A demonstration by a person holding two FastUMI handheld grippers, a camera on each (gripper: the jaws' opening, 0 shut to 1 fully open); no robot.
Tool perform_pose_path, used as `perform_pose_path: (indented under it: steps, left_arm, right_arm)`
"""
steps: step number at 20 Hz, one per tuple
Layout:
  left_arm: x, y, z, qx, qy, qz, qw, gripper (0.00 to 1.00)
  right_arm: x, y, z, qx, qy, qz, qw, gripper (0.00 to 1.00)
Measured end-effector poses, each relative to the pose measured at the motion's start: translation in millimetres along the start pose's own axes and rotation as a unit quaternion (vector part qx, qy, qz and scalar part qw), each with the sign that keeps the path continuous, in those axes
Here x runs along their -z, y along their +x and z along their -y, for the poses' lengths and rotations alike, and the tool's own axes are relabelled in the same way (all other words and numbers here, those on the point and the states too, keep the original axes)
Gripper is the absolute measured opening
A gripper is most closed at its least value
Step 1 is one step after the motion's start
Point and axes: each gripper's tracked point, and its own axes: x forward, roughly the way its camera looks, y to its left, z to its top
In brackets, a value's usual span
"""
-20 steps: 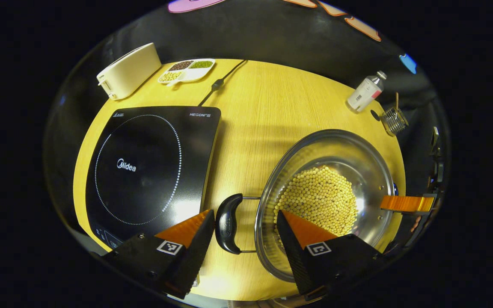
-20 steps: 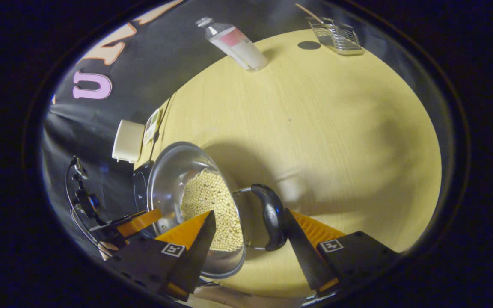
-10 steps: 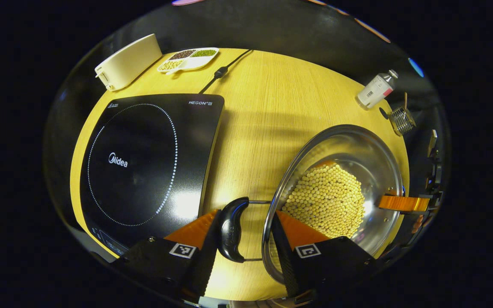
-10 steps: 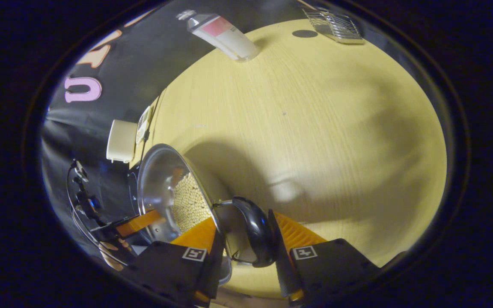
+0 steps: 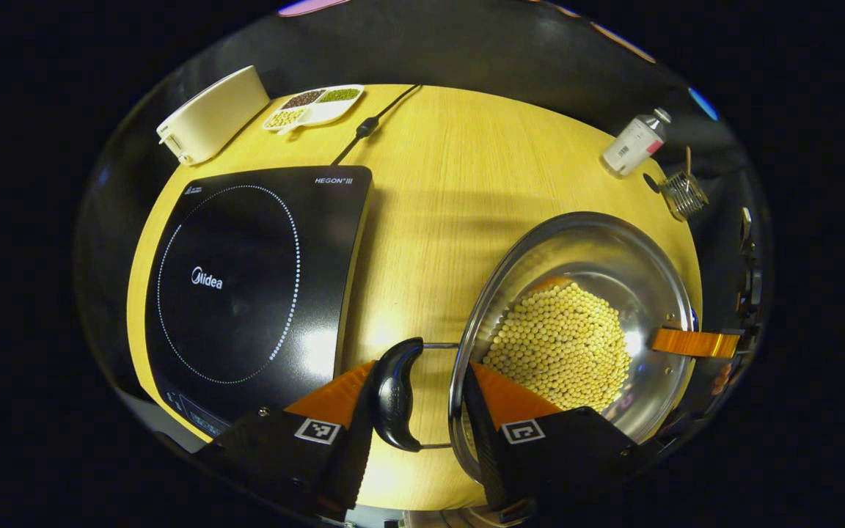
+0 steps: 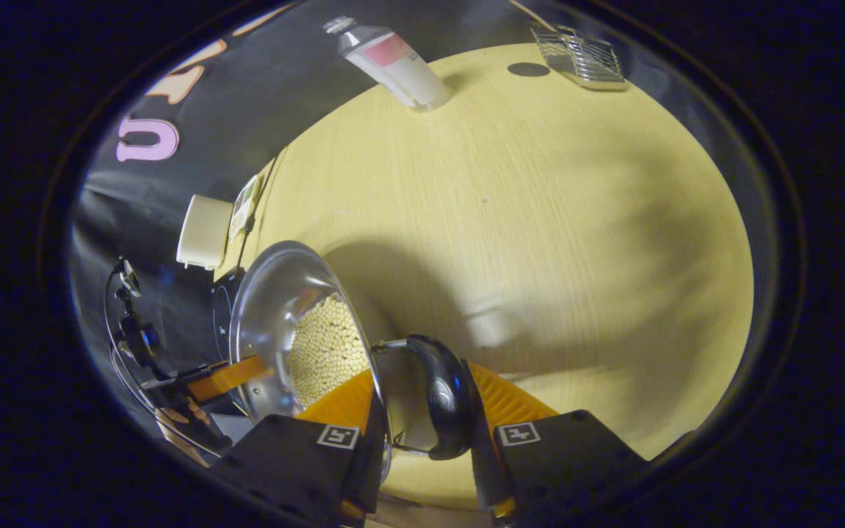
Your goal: First push the handle of the pot to place it horizontally, then grasp the pot with both hands and set it on the induction cooktop.
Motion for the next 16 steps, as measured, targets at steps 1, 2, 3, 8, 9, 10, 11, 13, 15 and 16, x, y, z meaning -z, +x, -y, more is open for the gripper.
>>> perform_pose_path:
  steps: [1,2,3,8,9,10,11,13,15,16]
  left_arm:
    - [0,-3,2,0.002,0.001,0.001,1.000,0.67]
    - [3,-6,3,0.005,0.002,0.001,1.000,0.65]
    - [4,-8,5,0.007,0.002,0.000,1.000,0.65]
    - [15,-21,11,0.010,0.007,-0.007,1.000,0.65]
    - [17,-24,12,0.011,0.009,-0.008,1.000,0.65]
    - [19,-27,13,0.013,0.012,-0.009,1.000,0.65]
    - [21,-30,14,0.014,0.015,-0.010,1.000,0.65]
    - [22,-34,16,0.019,0.022,-0.009,1.000,0.65]
    - [22,-38,18,0.025,0.031,-0.007,0.999,0.65]
    - [23,-39,18,0.028,0.036,-0.005,0.999,0.65]
  right_arm:
    - [2,-5,0,-0.001,-0.002,0.002,1.000,0.54]
    - [3,-10,1,-0.001,-0.003,0.003,1.000,0.53]
    - [5,-14,2,0.000,-0.003,0.004,1.000,0.48]
    - [17,-31,6,0.008,0.002,0.005,1.000,0.54]
    - [21,-34,7,0.009,0.001,0.006,1.000,0.54]
    - [23,-37,7,0.010,-0.001,0.006,1.000,0.54]
    - [25,-41,7,0.010,-0.002,0.007,1.000,0.54]
    - [30,-47,9,0.012,-0.001,0.010,1.000,0.54]
    - [35,-54,10,0.015,0.005,0.016,1.000,0.54]
    - [37,-56,9,0.018,0.007,0.020,1.000,0.54]
